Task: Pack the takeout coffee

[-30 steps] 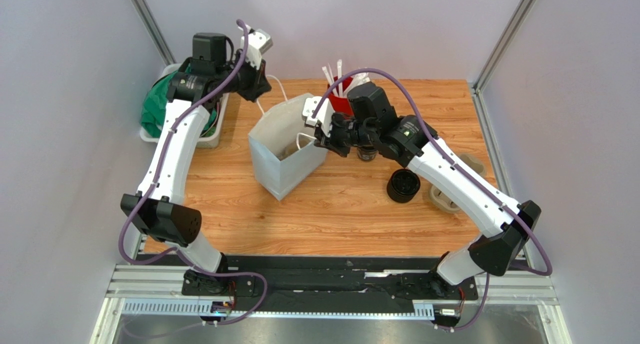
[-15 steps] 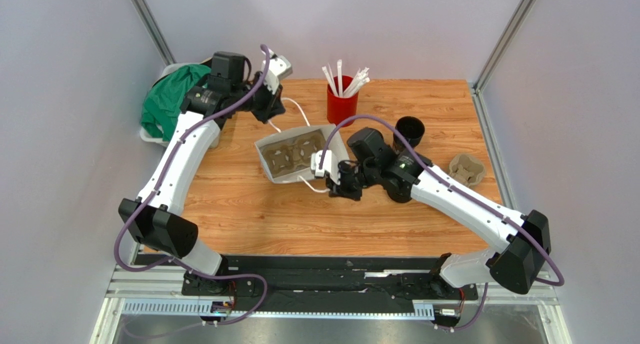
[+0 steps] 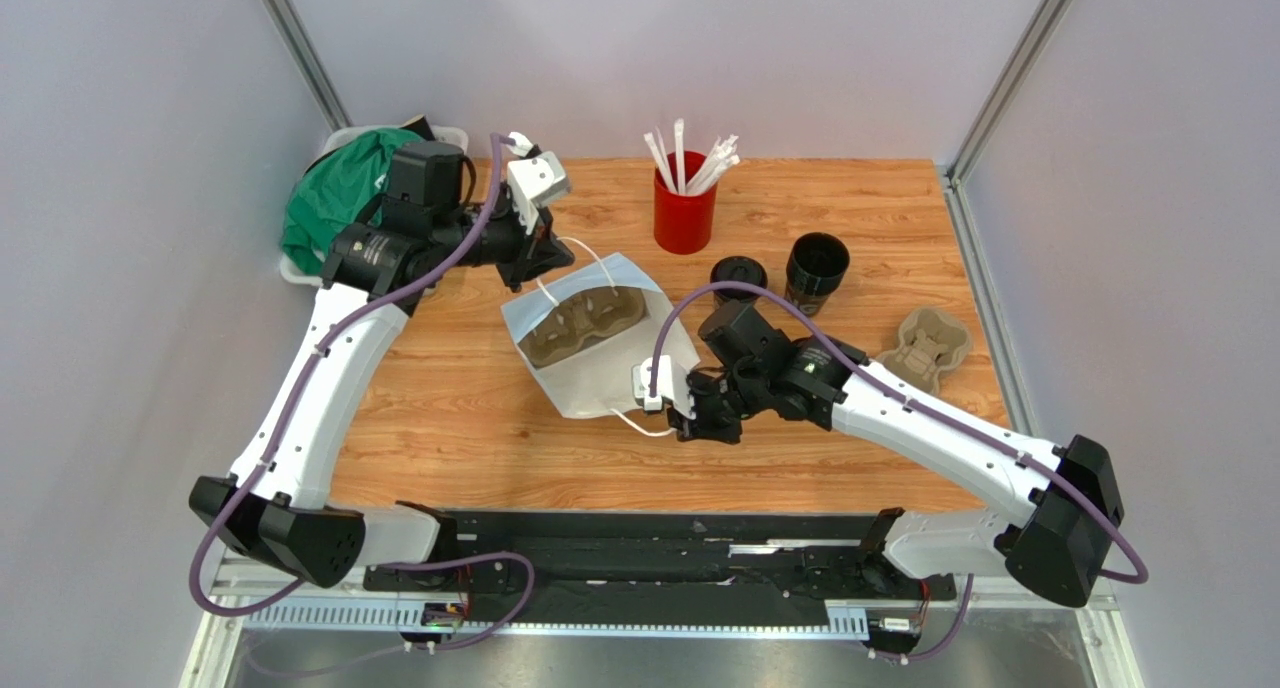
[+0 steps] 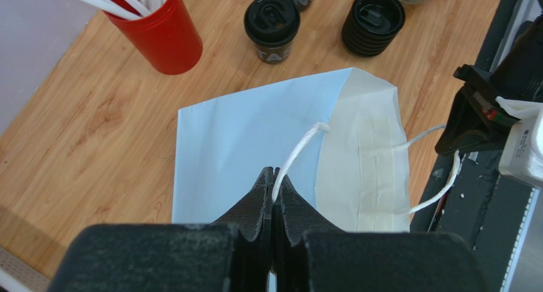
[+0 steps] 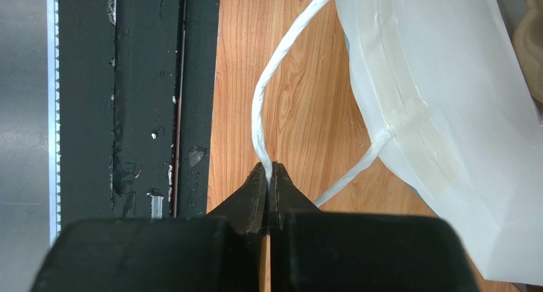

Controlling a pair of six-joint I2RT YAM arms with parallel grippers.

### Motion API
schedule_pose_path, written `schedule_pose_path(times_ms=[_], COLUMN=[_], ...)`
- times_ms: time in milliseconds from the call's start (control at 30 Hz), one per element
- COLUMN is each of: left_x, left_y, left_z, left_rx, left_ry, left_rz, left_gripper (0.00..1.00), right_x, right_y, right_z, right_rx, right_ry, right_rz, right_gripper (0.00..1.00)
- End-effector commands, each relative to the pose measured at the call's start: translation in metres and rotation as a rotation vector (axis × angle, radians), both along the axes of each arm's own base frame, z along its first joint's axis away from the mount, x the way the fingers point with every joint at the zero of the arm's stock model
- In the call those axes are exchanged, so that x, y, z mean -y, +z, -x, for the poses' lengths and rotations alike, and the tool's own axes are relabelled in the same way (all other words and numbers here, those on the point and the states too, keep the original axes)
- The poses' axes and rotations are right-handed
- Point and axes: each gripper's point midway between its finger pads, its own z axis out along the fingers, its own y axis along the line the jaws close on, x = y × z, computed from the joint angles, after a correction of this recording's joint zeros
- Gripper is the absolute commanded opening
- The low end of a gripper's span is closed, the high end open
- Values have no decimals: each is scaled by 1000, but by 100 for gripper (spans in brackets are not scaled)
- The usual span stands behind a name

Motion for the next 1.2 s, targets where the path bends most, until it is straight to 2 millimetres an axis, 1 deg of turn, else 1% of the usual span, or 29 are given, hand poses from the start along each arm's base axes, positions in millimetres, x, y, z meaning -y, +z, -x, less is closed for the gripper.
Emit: schedule_pose_path(times_ms=[0,133,200,233,300,333,367,400,433,467,500,533,567,600,667,767,800,833,867,933,967,1033,1067,1133,1167], left_x=[7,9,8,6,5,2,1,0,-4,-7,-8,-11,-13,-16,-19,-28,-35,-36,-39,-46,-49,-55,-59,-63,-65], left_y=[-6,-9,-10,-8,-7,-3,-1,1,6,8,8,13,14,16,17,15,16,17,14,16,13,15,11,12,10], left_z=[9,12,10,6,1,-5,-10,-14,-24,-29,-34,-41,-44,-49,-56,-71,-77,-80,-85,-92,-96,-102,-106,-110,-114], left_rx=[-4,-11,-14,-2,7,32,44,45,74,81,76,98,100,106,113,117,128,131,119,121,110,109,95,94,87], left_ry=[-73,-89,-80,-64,-41,-14,5,35,83,115,139,168,189,219,254,337,380,395,418,464,489,523,547,570,583], left_rz=[11,2,-4,-11,-15,-20,-22,-17,-23,-24,-24,-26,-27,-31,-35,-50,-61,-60,-63,-68,-70,-71,-73,-73,-74], left_gripper=[1,1,1,1,1,1,1,1,0,0,0,0,0,0,0,1,1,1,1,1,2,3,3,4,5], right_x=[-3,-3,-4,-5,-9,-10,-11,-15,-16,-15,-19,-18,-20,-22,-24,-30,-31,-31,-36,-37,-42,-43,-47,-49,-53], right_y=[1,-2,0,2,14,19,25,38,45,51,66,71,75,87,91,104,106,110,114,117,121,124,129,135,137], right_z=[6,6,4,3,-3,-6,-11,-16,-21,-27,-33,-40,-45,-50,-60,-73,-77,-83,-90,-101,-108,-117,-124,-133,-137], right_rx=[-2,4,12,17,49,62,89,119,139,168,198,222,235,260,281,325,329,346,364,383,401,417,429,437,437], right_ry=[31,30,27,24,11,5,-8,-12,-25,-48,-58,-84,-100,-111,-148,-191,-208,-231,-253,-301,-322,-363,-386,-426,-437], right_rz=[-21,-10,-13,-18,-40,-46,-53,-76,-85,-85,-108,-104,-104,-121,-113,-139,-144,-146,-163,-165,-180,-183,-203,-221,-233], right_gripper=[0,0,0,0,0,0,0,0,0,0,0,0,0,0,0,0,0,0,0,0,0,0,0,0,0])
